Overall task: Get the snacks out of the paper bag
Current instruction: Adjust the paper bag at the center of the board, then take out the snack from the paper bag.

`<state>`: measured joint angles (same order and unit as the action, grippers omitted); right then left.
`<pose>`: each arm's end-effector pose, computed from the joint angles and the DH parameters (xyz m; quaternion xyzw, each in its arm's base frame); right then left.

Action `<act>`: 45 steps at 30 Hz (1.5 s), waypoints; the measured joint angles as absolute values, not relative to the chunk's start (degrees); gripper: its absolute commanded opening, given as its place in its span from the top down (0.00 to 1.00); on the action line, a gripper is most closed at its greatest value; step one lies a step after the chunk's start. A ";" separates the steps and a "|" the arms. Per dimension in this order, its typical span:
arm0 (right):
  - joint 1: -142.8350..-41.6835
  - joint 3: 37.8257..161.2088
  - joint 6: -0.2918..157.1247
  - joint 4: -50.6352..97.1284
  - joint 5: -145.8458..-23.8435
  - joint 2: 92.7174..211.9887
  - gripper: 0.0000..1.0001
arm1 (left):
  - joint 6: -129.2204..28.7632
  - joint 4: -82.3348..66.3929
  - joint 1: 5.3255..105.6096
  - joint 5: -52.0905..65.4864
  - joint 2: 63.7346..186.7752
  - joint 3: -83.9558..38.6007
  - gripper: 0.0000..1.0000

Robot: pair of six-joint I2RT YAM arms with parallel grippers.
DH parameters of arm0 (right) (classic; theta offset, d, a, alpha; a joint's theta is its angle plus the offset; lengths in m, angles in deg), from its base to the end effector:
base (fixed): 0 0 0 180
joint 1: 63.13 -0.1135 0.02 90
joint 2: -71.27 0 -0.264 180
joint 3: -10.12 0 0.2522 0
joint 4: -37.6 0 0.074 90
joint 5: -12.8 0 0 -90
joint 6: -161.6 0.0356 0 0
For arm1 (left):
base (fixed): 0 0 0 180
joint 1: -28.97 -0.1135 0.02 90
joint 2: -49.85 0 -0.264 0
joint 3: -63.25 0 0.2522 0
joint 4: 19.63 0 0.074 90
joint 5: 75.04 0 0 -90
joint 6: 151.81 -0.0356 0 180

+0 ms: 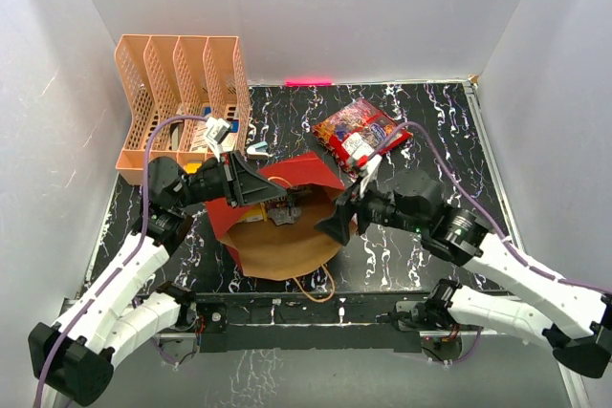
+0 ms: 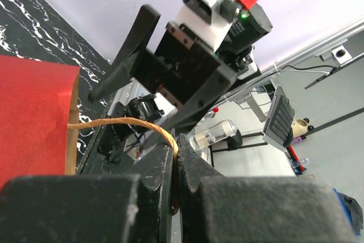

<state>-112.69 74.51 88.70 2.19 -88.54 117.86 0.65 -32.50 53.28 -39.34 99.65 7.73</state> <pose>0.1131 0.1434 0.3494 -0.2805 0.7548 0.3895 0.4472 0.1616 -0.1047 0.3705 0.1805 0.6119 -0.6899 0.3422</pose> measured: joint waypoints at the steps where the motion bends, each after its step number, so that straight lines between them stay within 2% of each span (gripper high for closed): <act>1: -113.37 74.51 86.56 2.26 -90.42 119.04 0.19 | 0.65 -32.43 53.90 -39.06 99.32 7.89 1.00; 8: -124.12 70.82 73.56 8.79 -96.45 118.38 0.21 | 0.08 -30.97 56.41 -37.18 96.87 8.11 1.00; 15: -136.58 65.95 56.51 12.77 -92.25 122.01 0.23 | -1.34 -28.30 57.04 -36.24 96.09 8.26 1.00; 19: -139.95 64.35 46.83 13.32 -90.09 123.52 0.25 | -2.76 -26.21 57.22 -35.80 95.48 8.24 1.00; 23: -140.98 64.48 39.29 13.89 -85.00 128.70 0.29 | -3.81 -24.54 57.22 -35.26 94.78 8.24 1.00; 26: -141.15 64.31 34.76 14.30 -80.17 132.99 0.39 | -4.66 -23.36 57.22 -34.45 94.32 7.95 1.00; 29: -141.15 62.76 30.83 16.86 -75.58 134.34 0.42 | -5.32 -22.36 57.22 -33.44 94.29 6.88 1.00; 36: -141.13 61.90 23.79 21.36 -67.60 140.00 0.44 | -5.80 -21.88 57.22 -32.48 94.32 6.09 1.00; 45: -137.81 62.34 19.53 25.71 -66.31 150.32 0.44 | -5.69 -22.14 57.22 -32.39 94.32 6.09 1.00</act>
